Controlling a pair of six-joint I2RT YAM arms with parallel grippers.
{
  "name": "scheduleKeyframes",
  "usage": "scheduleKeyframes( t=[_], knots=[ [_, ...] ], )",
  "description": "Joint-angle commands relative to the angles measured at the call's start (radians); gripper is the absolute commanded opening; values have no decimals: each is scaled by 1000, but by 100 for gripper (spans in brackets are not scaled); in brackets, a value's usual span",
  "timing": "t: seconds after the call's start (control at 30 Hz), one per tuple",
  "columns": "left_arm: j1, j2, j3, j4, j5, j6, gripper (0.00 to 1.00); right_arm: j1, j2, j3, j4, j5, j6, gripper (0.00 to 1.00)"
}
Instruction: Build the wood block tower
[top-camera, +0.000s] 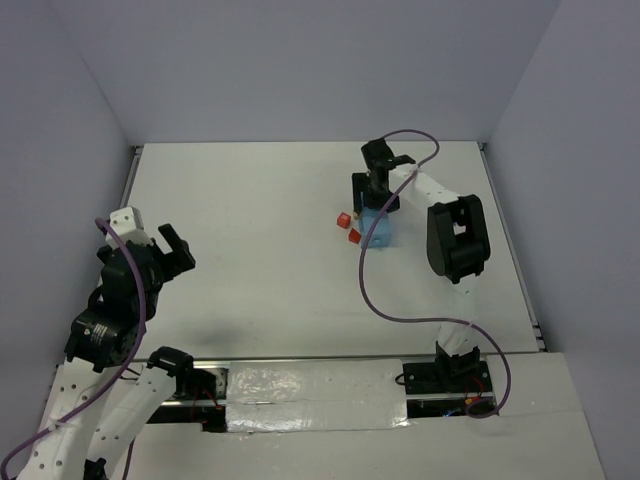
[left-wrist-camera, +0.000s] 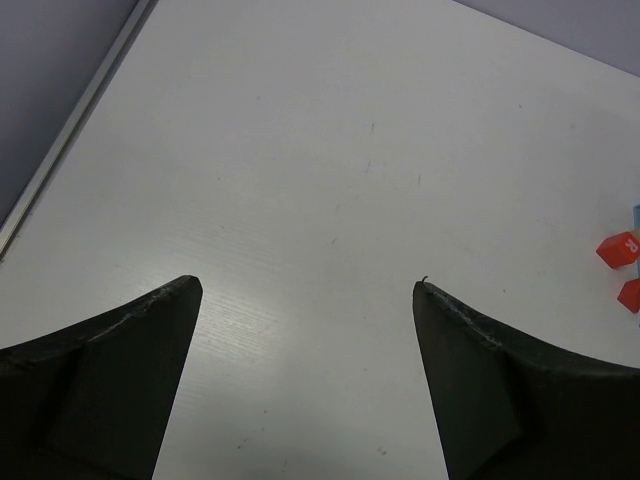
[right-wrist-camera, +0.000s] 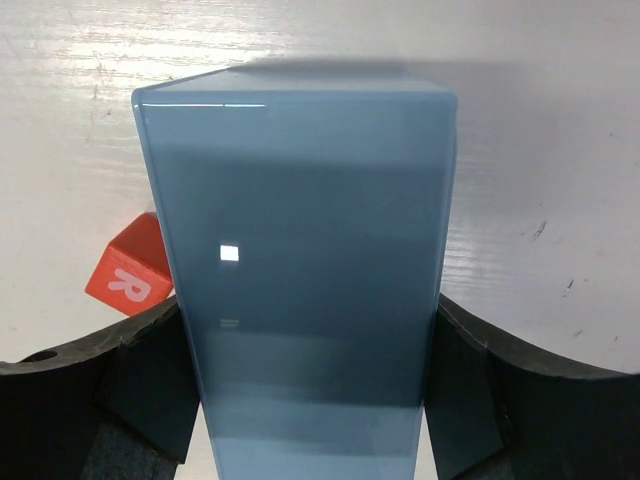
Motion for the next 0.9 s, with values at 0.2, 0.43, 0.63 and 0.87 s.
scheduleKeyframes(
  t=[0.2, 0.43, 0.63, 0.87],
  knots=[
    [-4, -2, -7, 44, 4, 11, 100, 57, -57, 82, -114, 237, -25, 36],
    [-4, -7, -10, 44, 6, 10, 99, 173, 7, 181, -201, 373, -4, 36],
    [-6, -14, -10, 43, 3, 10, 100, 279, 125, 347, -289, 389, 22, 36],
    [-13, -20, -10, 44, 1, 10, 100, 332, 162, 424, -335, 482, 35, 37]
  ],
)
